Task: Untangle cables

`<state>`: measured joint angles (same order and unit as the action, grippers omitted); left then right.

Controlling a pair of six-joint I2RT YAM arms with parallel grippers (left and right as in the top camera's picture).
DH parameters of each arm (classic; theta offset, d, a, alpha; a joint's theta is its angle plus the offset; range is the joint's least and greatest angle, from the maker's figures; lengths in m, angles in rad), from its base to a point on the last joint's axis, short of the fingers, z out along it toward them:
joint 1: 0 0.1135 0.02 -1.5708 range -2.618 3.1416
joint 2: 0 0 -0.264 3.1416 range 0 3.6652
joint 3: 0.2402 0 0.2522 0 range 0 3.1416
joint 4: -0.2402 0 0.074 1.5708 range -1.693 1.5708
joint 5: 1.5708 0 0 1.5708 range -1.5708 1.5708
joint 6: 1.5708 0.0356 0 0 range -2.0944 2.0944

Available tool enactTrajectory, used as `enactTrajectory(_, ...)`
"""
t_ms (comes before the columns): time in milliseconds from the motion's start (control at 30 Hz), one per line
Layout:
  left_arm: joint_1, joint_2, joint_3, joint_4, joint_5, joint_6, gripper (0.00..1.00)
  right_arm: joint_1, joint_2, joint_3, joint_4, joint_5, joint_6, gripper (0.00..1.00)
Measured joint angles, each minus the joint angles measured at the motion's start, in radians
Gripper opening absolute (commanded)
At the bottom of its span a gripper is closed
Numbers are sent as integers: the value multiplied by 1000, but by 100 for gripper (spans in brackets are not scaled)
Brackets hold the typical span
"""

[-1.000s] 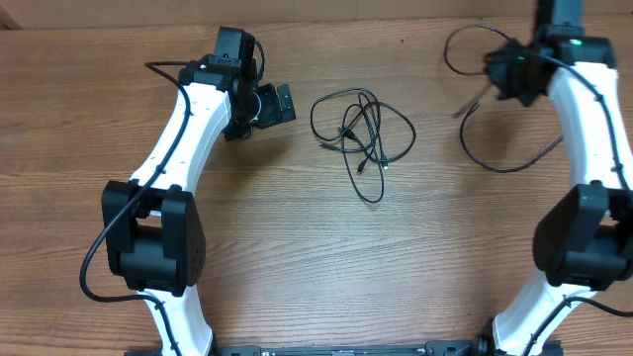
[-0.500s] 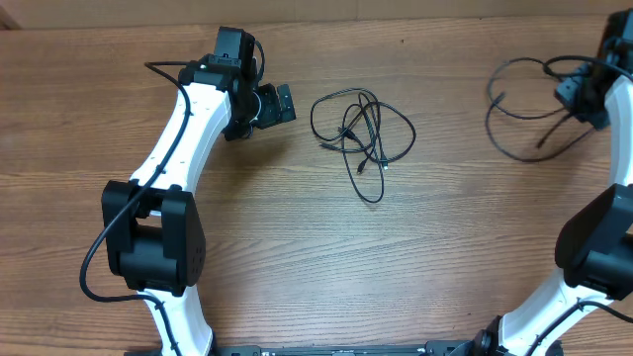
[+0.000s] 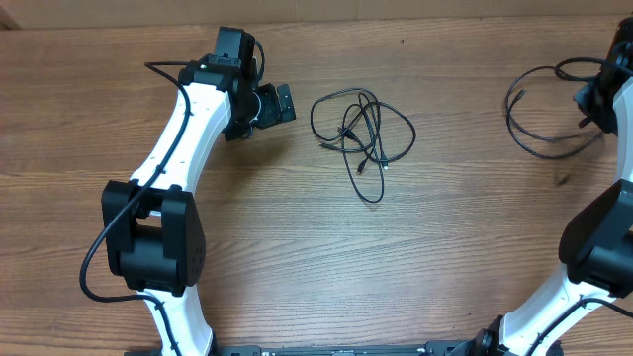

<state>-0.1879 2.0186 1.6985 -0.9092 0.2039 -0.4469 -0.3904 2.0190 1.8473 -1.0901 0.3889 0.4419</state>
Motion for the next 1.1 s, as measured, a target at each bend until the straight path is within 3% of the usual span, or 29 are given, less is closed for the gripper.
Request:
enactTrajectory(100,0,0,0,0,0,0,100,-3,5,0,6,11,5,55)
enactTrajectory(367,0,0,0,0,0,0,100,-3,6,0,37,-148,-58,59)
enactTrajectory(600,0,0,0,0,0,0,100,0,34,0,42,-346,-211,80)
enactTrajectory(667,0,0,0,0,0,0,99,2,52,0,34,-377,-238,69)
enactTrajectory(867,0,0,0,0,0,0,99,11,83,0,49,-464,-310,59)
enactTrajectory(1100,0,0,0,0,0,0,100,59,86,0,122,-497,-385,58)
